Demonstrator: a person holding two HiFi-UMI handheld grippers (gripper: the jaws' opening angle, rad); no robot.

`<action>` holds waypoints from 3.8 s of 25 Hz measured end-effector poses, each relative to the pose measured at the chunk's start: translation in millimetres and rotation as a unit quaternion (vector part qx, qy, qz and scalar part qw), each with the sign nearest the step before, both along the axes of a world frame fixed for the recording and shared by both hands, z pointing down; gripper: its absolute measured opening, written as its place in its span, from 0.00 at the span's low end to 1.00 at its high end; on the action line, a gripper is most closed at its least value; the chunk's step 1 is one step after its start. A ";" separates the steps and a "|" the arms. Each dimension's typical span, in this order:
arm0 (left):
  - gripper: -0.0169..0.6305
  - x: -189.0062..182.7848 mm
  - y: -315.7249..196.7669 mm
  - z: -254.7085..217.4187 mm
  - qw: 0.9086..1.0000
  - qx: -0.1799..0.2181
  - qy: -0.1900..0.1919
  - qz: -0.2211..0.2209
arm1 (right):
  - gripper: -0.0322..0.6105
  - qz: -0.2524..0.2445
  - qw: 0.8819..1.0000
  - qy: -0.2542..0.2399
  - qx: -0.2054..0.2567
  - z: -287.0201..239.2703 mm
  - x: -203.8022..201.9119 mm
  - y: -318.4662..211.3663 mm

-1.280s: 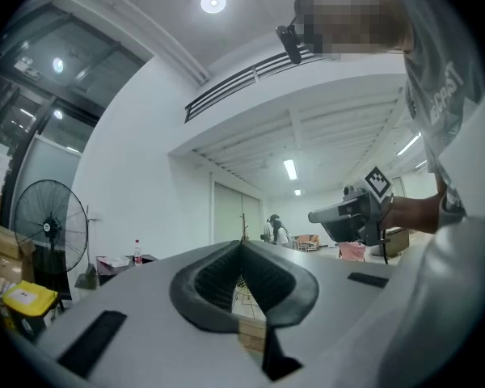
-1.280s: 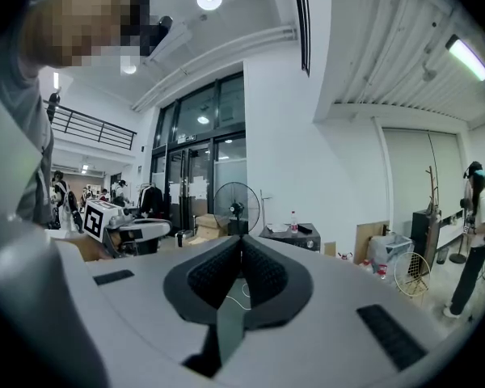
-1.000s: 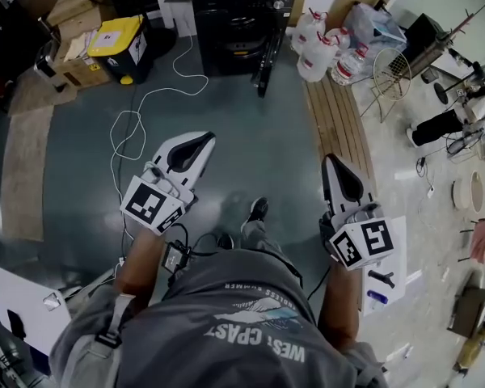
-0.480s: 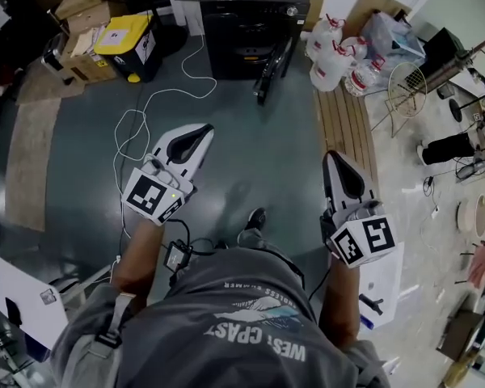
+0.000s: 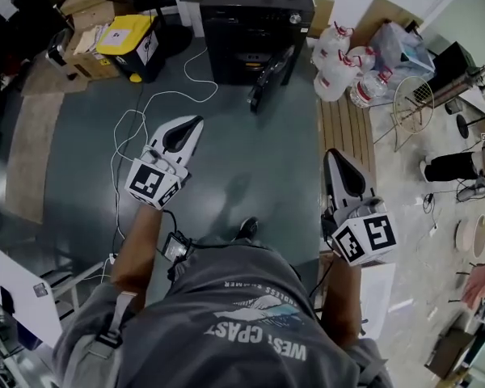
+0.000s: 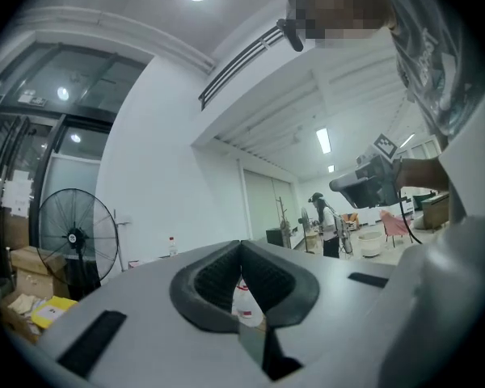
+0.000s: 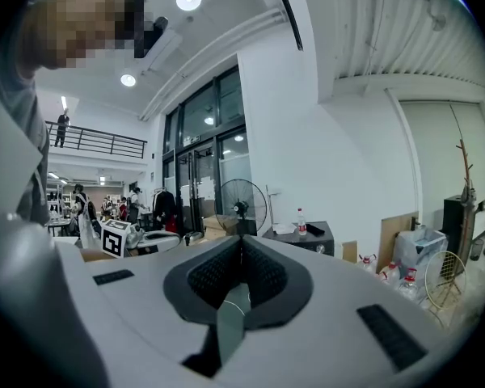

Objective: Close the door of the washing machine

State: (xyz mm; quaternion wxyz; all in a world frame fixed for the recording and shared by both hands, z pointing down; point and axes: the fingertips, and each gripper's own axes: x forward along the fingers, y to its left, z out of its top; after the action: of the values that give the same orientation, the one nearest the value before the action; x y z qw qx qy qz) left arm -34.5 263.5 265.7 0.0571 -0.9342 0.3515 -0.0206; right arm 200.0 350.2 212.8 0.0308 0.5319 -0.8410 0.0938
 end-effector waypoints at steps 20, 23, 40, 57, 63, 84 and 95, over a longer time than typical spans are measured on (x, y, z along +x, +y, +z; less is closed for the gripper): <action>0.05 21.2 -100.2 17.6 0.999 -0.028 0.011 0.020 | 0.09 0.034 0.999 -0.005 -0.022 20.0 18.8 -89.3; 0.05 27.2 -126.0 21.5 0.999 -0.032 0.017 0.031 | 0.09 0.041 0.999 -0.001 -0.030 25.9 17.2 -113.3; 0.05 48.6 -257.4 24.0 0.995 -0.040 0.029 0.086 | 0.09 0.086 0.996 -0.003 -0.033 32.3 12.4 -244.6; 0.05 73.9 -332.0 42.2 0.989 -0.063 0.033 0.128 | 0.09 0.109 0.993 0.004 -0.051 46.6 8.1 -321.0; 0.05 100.4 -352.6 76.9 0.989 -0.084 0.017 0.123 | 0.09 0.106 0.992 0.001 -0.069 70.1 27.1 -346.8; 0.16 185.9 -416.7 309.2 0.973 -0.221 -0.046 0.044 | 0.10 0.046 0.982 0.018 -0.181 231.8 75.9 -455.2; 0.17 194.5 -414.1 398.6 0.958 -0.278 -0.063 0.018 | 0.12 0.022 0.965 0.015 -0.263 380.7 68.6 -494.5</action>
State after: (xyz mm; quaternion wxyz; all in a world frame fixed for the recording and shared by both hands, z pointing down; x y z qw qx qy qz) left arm 160.0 -150.5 664.3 -0.1824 -0.9163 0.3106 -0.1749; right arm 268.6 -144.3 593.5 0.1796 0.5250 -0.7744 0.3041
